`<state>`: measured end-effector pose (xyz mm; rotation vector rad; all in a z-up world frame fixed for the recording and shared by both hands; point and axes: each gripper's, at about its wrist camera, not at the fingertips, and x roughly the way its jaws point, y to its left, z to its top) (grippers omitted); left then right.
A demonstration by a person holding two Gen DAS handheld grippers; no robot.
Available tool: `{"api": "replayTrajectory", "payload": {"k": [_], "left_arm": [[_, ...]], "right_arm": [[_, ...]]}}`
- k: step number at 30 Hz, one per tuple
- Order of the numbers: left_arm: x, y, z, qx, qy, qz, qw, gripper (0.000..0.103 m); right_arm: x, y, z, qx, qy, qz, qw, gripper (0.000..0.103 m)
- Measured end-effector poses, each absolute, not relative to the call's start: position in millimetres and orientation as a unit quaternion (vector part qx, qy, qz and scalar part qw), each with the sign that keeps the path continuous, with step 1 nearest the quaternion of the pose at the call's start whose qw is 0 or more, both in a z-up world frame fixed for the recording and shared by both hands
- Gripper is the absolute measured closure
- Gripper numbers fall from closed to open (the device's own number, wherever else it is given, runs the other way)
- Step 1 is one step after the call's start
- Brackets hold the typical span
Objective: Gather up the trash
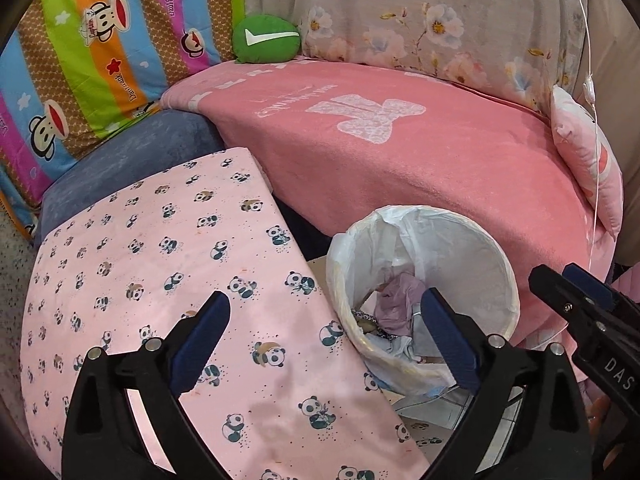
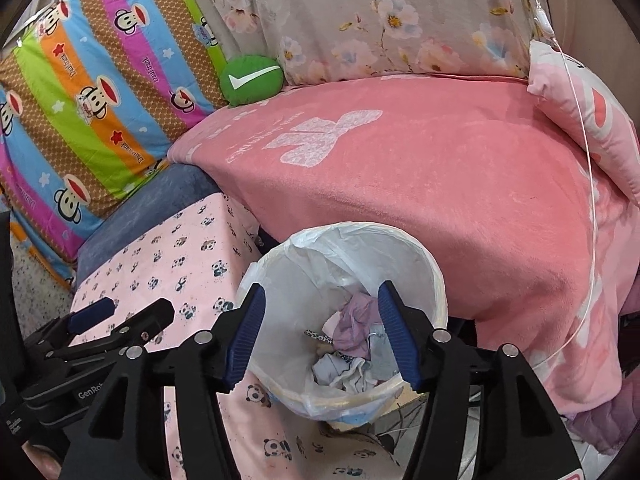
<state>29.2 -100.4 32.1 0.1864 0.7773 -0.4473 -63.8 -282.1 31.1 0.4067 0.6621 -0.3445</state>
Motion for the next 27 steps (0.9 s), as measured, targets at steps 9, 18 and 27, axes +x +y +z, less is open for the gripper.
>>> {"api": "replayTrajectory", "payload": {"k": [9, 18, 27], "left_arm": [[17, -83, 27, 0.095, 0.371, -0.194, 0.903, 0.008], [7, -75, 20, 0.092, 0.374, -0.183, 0.905, 0.008], [-1, -76, 12, 0.092, 0.379, -0.181, 0.903, 0.008]], "right_arm": [[-80, -254, 23, 0.152, 0.345, -0.194, 0.906, 0.023], [-91, -254, 11, 0.146, 0.36, -0.211, 0.897, 0.017], [-99, -252, 2, 0.127, 0.369, -0.22, 0.894, 0.011]]}}
